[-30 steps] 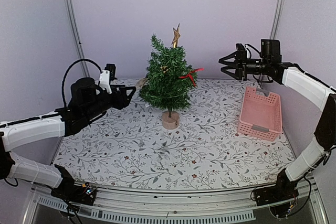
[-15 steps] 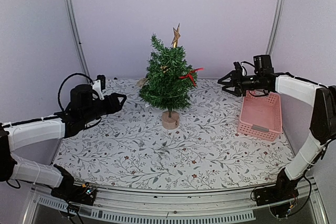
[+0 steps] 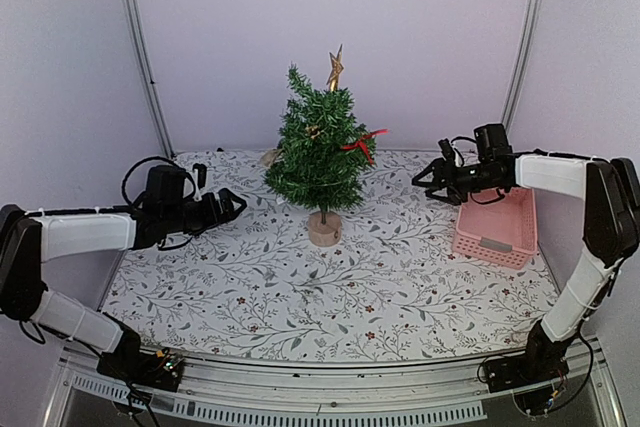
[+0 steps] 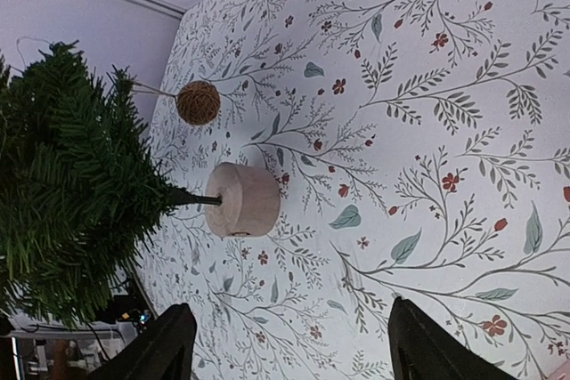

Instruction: Decorate the small christmas tree

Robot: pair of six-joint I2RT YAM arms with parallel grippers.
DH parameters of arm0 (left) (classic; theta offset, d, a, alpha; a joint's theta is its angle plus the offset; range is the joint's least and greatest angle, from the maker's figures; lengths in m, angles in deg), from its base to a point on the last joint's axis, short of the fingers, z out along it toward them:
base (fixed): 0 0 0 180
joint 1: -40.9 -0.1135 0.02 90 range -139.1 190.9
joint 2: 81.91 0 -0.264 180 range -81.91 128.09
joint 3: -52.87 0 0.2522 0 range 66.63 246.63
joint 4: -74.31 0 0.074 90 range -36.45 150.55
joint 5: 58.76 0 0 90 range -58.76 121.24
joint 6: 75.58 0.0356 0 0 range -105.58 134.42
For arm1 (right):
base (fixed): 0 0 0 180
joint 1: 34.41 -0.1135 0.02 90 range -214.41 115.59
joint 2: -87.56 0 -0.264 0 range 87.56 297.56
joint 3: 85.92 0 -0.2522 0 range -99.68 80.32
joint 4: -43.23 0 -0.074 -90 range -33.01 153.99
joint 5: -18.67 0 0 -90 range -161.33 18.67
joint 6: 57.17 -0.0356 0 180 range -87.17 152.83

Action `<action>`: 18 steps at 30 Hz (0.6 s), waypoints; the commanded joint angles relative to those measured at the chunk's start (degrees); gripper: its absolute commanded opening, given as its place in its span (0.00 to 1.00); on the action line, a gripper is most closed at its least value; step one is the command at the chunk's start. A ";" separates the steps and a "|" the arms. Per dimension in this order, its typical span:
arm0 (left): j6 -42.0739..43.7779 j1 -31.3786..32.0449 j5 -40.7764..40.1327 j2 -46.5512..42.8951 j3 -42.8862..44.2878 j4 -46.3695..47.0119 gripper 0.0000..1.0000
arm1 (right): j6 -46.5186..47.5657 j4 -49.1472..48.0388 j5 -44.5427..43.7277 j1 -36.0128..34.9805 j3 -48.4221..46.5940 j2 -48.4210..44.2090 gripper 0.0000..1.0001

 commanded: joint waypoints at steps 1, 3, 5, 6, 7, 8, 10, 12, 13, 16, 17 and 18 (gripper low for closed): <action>-0.37 -1.27 2.17 1.46 2.35 -2.04 0.99 | 3.22 2.42 -2.02 0.94 3.83 -3.30 0.83; -0.70 -1.52 2.09 1.81 2.48 -2.34 0.99 | 2.43 2.44 -1.86 2.06 5.88 -4.68 0.88; -1.13 -1.63 1.82 1.95 2.57 -2.45 0.99 | 2.29 2.48 -2.02 2.93 7.44 -5.90 0.93; -1.38 -1.75 1.81 2.06 2.62 -2.55 0.99 | 2.36 2.48 -2.02 3.22 7.84 -6.31 0.95; -1.65 -1.86 1.75 2.29 2.70 -2.75 0.99 | 2.50 2.46 -1.98 3.25 8.04 -6.69 0.98; -1.88 -1.95 1.84 2.55 3.02 -3.09 0.99 | 2.69 2.47 -1.72 3.26 8.03 -6.81 0.99; -1.78 -2.24 1.92 3.16 4.11 -4.38 0.99 | 2.80 2.11 -1.27 3.31 7.91 -7.09 0.99; -1.11 -2.49 1.62 3.76 5.79 -6.12 0.99 | 2.60 1.17 -0.92 3.24 7.89 -7.24 0.99; -0.53 -2.70 1.68 4.01 6.62 -6.95 0.99 | 2.39 0.36 -0.81 3.26 7.92 -7.37 0.99; 1.73 -2.76 0.55 4.26 9.37 -10.78 0.99 | 1.57 -1.82 -0.12 3.19 7.85 -7.60 0.99; 2.18 -2.82 -0.54 4.22 10.43 -12.02 0.99 | 1.36 -2.77 0.10 3.29 7.88 -7.64 0.99; 2.77 -2.78 -1.70 4.14 11.41 -13.03 0.99 | 0.92 -3.68 0.23 3.26 7.94 -7.78 0.99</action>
